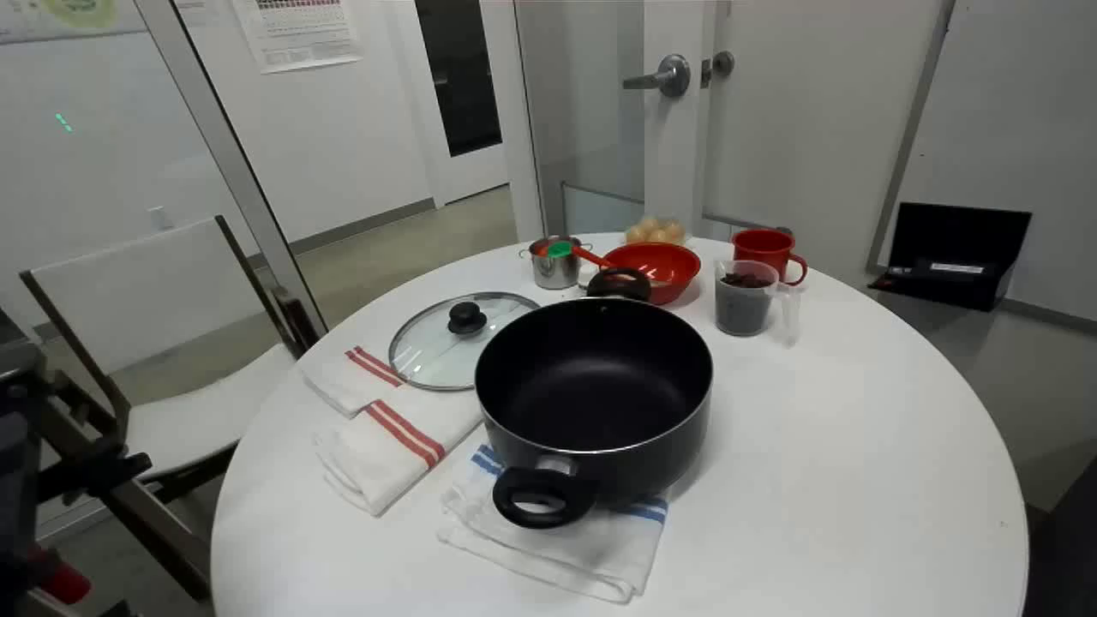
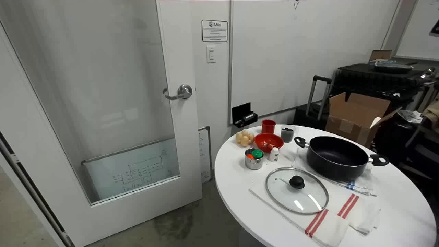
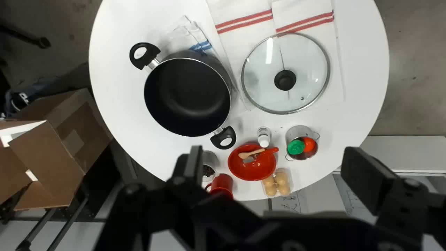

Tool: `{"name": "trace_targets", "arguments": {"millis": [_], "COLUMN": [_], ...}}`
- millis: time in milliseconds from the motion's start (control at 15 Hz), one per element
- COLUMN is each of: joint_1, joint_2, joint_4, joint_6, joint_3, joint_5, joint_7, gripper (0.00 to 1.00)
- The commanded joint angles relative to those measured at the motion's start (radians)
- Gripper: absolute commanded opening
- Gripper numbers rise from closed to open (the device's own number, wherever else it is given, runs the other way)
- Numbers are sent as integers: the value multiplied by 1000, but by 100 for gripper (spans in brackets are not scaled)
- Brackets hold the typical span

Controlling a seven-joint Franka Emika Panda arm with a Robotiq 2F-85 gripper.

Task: Put the lid on the pot

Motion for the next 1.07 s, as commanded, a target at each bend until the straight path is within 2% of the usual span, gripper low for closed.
{"name": "trace_targets", "arguments": {"millis": [0,667,1000], "joint_1": [18,15,18], "joint_2": [3,20,154], "joint_4": [2,4,36], "joint_6": [-2,9,25], "joint_3": [-15,-19,-51], "joint_5": [-11,-18,-7], "joint_7": [9,1,-56], "gripper": [100,100,100]}}
